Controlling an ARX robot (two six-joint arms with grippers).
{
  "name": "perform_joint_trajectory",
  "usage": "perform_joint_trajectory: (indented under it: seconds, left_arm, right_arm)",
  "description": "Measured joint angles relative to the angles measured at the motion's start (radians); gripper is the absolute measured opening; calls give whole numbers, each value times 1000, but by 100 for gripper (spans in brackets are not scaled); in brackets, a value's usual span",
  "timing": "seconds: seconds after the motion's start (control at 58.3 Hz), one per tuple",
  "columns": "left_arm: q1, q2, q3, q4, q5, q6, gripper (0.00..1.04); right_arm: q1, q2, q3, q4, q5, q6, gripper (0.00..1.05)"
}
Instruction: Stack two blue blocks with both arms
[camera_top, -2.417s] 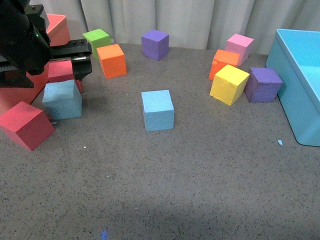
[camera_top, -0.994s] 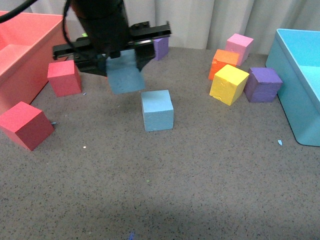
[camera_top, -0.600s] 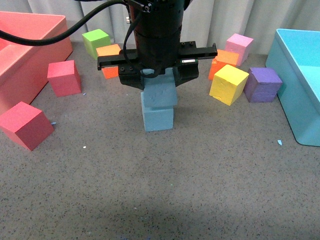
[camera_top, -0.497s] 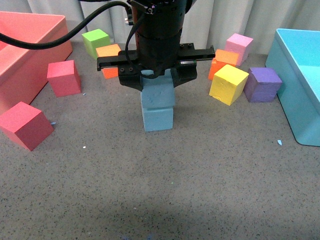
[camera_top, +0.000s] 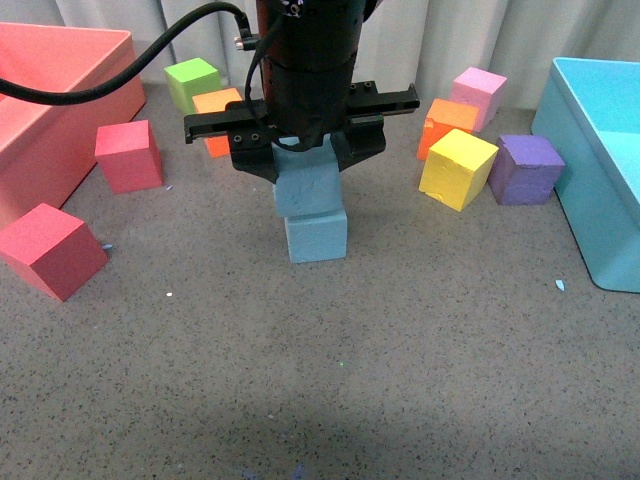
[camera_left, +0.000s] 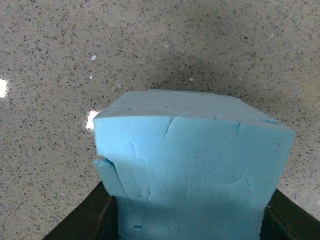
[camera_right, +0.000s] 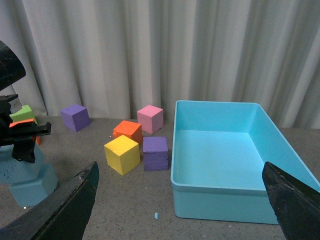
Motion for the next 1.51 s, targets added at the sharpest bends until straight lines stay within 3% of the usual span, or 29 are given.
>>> perform_joint_trajectory:
  seconds: [1.063,1.406,1.509]
  left_arm:
    - [-18,24,31,-32,7,-13,48]
    - [-18,20,31,-18,11,-2,100]
    - [-5,-34,3,19,7,3,98]
  right_arm:
    - [0,0,0,0,0,0,95]
    - [0,0,0,0,0,0,95]
    - [0,0,0,0,0,0,95]
